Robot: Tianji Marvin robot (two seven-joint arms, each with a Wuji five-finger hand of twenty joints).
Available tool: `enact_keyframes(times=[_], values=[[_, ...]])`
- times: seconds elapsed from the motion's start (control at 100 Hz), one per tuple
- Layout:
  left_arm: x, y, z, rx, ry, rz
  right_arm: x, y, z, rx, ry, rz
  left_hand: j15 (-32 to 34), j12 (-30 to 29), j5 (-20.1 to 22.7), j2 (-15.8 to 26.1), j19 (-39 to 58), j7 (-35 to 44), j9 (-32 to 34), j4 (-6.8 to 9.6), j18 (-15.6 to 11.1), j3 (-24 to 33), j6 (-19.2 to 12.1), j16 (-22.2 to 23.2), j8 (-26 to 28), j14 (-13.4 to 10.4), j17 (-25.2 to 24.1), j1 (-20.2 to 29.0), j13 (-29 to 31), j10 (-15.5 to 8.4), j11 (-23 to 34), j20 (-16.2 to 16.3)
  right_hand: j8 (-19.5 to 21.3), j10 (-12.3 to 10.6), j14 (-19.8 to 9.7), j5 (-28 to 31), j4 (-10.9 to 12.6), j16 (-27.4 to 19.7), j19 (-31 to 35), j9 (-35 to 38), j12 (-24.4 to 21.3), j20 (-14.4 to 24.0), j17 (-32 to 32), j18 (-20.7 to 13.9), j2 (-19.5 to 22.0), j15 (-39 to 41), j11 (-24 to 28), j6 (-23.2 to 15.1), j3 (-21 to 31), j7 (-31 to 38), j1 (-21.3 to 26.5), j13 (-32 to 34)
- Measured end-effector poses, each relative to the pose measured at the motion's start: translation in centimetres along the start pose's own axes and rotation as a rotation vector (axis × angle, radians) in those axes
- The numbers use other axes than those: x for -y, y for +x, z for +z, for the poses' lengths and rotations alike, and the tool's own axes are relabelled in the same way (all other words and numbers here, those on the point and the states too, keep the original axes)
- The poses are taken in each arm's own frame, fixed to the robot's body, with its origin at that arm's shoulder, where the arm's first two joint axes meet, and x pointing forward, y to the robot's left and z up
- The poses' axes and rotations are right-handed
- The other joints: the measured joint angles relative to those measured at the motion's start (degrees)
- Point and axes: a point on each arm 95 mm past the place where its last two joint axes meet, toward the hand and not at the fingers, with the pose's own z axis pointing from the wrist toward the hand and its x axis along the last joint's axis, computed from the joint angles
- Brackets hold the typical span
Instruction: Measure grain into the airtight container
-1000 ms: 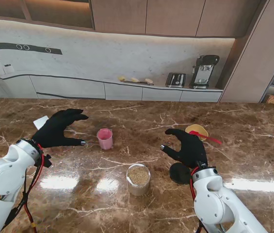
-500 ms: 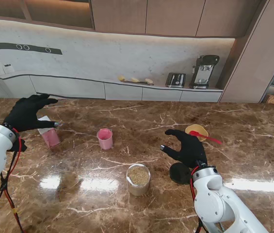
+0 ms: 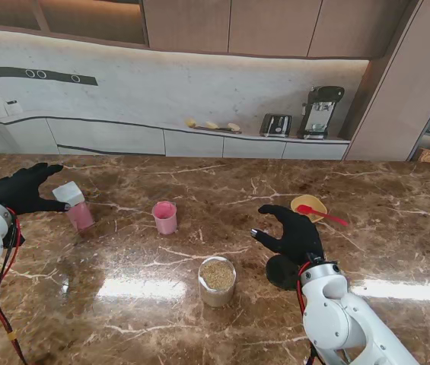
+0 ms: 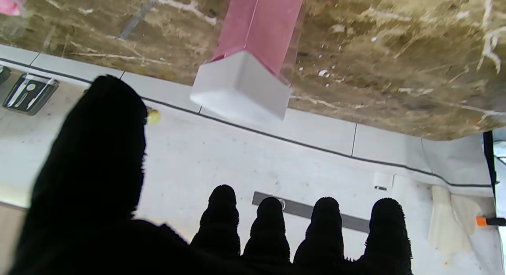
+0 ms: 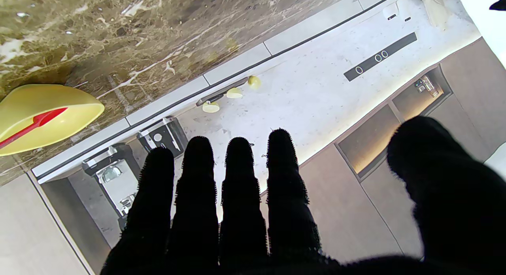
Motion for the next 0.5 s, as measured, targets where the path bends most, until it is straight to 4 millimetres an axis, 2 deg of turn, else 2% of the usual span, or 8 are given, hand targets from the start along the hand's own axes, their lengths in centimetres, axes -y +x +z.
enact_keyframes(times=[0.23,0.32,0.5], values=[[-1.0,0.1,1.2,0.008,-0.085,0.029,0.1,-0.1,-0.1,0.01,0.002,-0.003,1.9,2.2,0.0,-0.7,10.3,1.4,0.0,0.0,1.6,-0.6,-2.3,0.7,2.3,0.3,1.7,0.6,2.1,0.0,-0.3,2.5,0.0,0.0,0.0,0.0,0.0,0.0,0.0,0.0,0.0,0.0,0.0,0.0,0.0,0.0,0.0,0.0,0.3,0.0,0.2,0.0],[-1.0,0.2,1.7,0.012,-0.113,0.052,0.0,-0.2,-0.2,0.013,0.001,-0.003,3.1,3.9,0.0,-0.7,14.5,2.3,0.0,0.0,1.9,-0.6,-2.3,1.9,3.5,1.4,3.2,0.6,3.6,0.3,0.2,2.7,0.0,0.0,0.0,0.0,0.0,0.0,0.0,0.0,0.0,0.0,0.0,0.3,0.0,0.0,0.0,0.0,0.9,0.0,0.3,0.0],[-1.2,0.7,2.7,0.011,-0.183,0.115,-0.1,-0.3,-0.3,0.016,0.0,-0.011,5.8,6.1,0.0,-0.7,23.4,1.6,0.0,0.0,2.0,-0.5,-3.6,5.1,4.3,2.1,5.8,0.6,7.7,0.7,0.8,3.8,0.0,0.0,0.0,0.0,0.0,0.0,0.0,0.0,0.0,0.0,0.0,0.7,0.0,0.1,0.0,0.0,0.9,0.0,0.3,0.0]])
